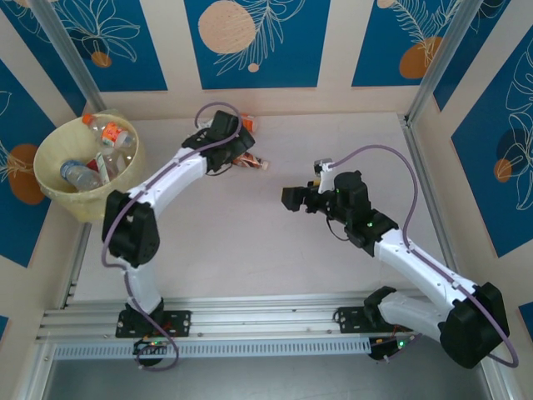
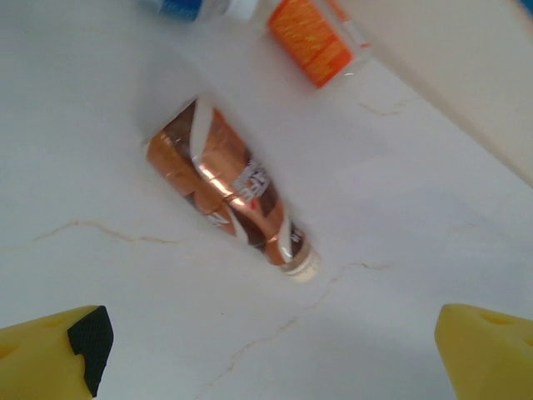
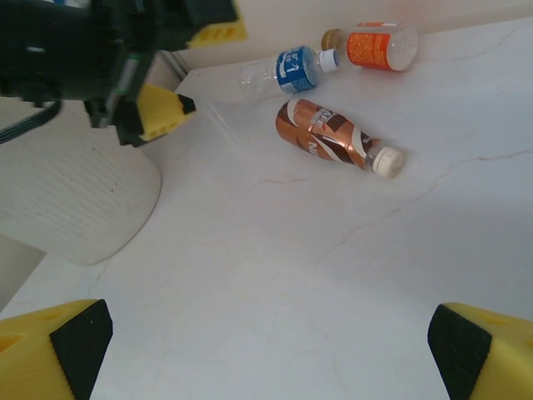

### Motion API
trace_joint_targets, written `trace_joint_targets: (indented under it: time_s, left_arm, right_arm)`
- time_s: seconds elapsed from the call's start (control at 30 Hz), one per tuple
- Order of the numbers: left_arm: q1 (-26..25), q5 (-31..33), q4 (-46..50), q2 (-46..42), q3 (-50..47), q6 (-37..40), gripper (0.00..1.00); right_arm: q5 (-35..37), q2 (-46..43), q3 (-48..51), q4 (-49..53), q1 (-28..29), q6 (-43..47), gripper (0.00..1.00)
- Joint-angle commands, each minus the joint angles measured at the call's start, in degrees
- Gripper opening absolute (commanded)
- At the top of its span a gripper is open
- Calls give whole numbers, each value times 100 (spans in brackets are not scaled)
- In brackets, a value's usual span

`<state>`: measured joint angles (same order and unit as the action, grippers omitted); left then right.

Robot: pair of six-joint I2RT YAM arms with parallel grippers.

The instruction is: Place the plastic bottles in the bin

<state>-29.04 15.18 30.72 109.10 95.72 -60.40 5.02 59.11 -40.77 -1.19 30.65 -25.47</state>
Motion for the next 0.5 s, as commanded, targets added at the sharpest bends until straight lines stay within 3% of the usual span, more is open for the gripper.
trace_joint_targets:
  time_s: [0.0,0.2,0.47]
  left_arm:
    - [-103,702,988,464,596,-1112,100]
    - [-169,1165,2211,1618,2032,-1562,100]
    - [-171,1474,2536,2615,3085,-1773,100]
  right_arm:
    - [187,-248,114,194,-42,-54,100]
    - [357,-687,300,461,-75,-19,100]
    - [552,-1352,586,756,-120,-20,100]
